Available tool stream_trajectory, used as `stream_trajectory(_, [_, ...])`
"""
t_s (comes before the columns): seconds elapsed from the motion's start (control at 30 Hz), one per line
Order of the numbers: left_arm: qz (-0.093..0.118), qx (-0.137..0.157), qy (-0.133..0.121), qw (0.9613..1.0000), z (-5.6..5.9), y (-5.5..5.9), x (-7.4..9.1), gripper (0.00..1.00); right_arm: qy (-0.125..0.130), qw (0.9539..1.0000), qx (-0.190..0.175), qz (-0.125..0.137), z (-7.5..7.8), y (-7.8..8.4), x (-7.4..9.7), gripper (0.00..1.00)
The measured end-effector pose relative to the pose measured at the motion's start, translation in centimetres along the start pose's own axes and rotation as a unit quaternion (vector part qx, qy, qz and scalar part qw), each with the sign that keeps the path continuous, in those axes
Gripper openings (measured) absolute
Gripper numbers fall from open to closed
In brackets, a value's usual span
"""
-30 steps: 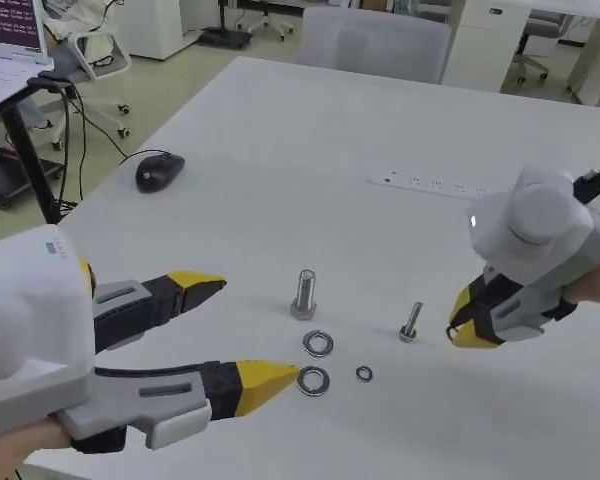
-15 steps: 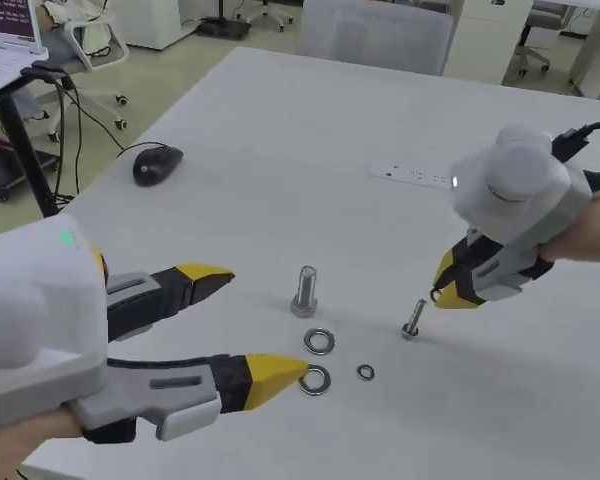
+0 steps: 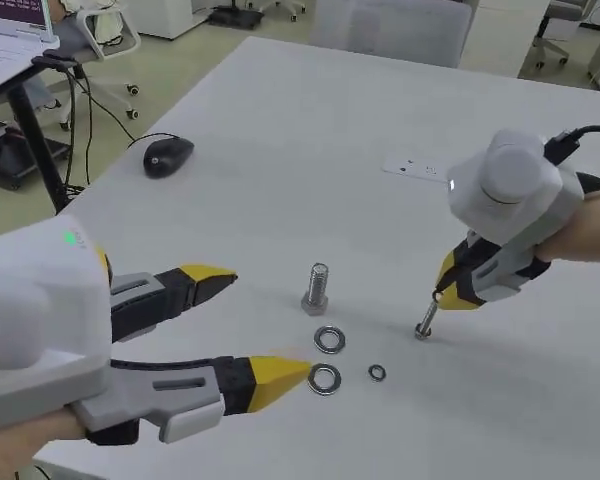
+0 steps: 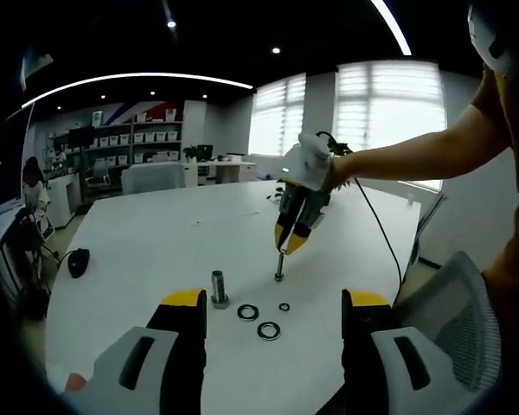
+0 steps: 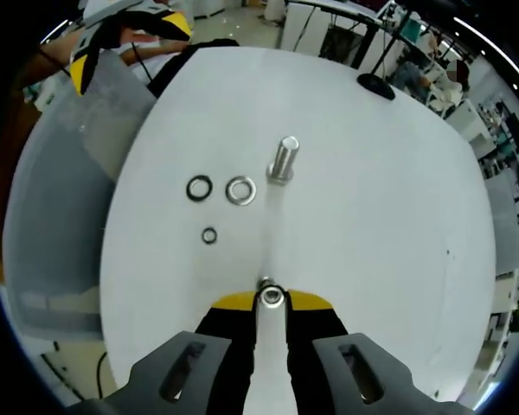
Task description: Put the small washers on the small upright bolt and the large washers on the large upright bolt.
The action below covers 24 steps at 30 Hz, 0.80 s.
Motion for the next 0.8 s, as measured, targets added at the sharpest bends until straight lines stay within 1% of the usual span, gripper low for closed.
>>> stream_trajectory(0.27, [0.0,0.004,-0.005,1.0,-0.1,0.0,0.1,0.62,-0.005,0.9999,0.002,-0.012,0.2,0.3,-0.6,0.12])
stream_trajectory(0.53, [0.003,0.006,-0.007,1.0,0.0,0.0,0.2,0.62,-0.013,0.9997,0.009,-0.017,0.3,0.3,-1.4,0.12])
stream_trajectory(0.67, [0.006,0.008,-0.007,0.9999,0.1,-0.1,0.2,0.62,-0.017,0.9996,0.006,-0.019,0.2,0.7,-2.1,0.12])
stream_trajectory(0.8, [0.004,0.009,-0.01,0.9999,0.0,0.0,0.3,0.62,-0.02,0.9996,0.008,-0.019,0.1,0.9,-2.8,0.12])
Point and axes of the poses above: the centre of the closed fingertips' face, and the gripper's own axes: x roughly backward along the fingers, z roughly to its right, y roughly out of its underside, the point moved 10 cm from there along x, roughly backward along the fingers, and after that the axes turned 3 degrees about z, right-handed, at the moved point
